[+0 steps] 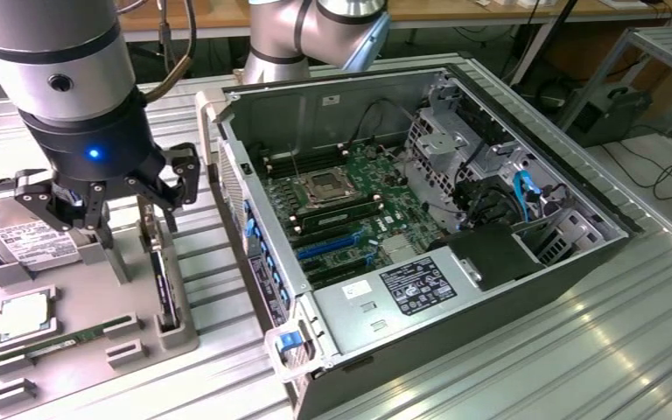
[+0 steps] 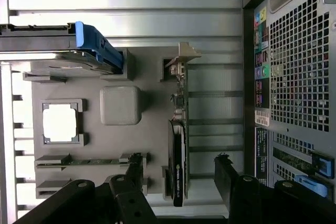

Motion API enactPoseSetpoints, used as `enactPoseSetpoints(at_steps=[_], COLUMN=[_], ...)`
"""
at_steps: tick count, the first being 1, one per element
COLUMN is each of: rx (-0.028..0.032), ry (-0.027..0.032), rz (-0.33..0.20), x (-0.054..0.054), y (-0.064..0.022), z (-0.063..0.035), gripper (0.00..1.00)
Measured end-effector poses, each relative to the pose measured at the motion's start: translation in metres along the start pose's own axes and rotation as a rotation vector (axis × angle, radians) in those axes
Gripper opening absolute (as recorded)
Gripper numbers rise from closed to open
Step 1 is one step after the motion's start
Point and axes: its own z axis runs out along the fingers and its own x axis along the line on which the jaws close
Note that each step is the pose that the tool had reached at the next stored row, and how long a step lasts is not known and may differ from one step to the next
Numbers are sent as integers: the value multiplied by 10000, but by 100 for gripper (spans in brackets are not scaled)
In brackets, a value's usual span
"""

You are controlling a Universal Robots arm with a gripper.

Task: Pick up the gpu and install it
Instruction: 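Pick up the gpu and move the gpu toward the slot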

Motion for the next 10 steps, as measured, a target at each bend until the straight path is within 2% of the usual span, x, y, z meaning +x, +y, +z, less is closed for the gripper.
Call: enactPoseSetpoints(at_steps=[10], rx=[0], ry=[4], rz=[-8], x=[2], y=[-6], z=[72], gripper=[66])
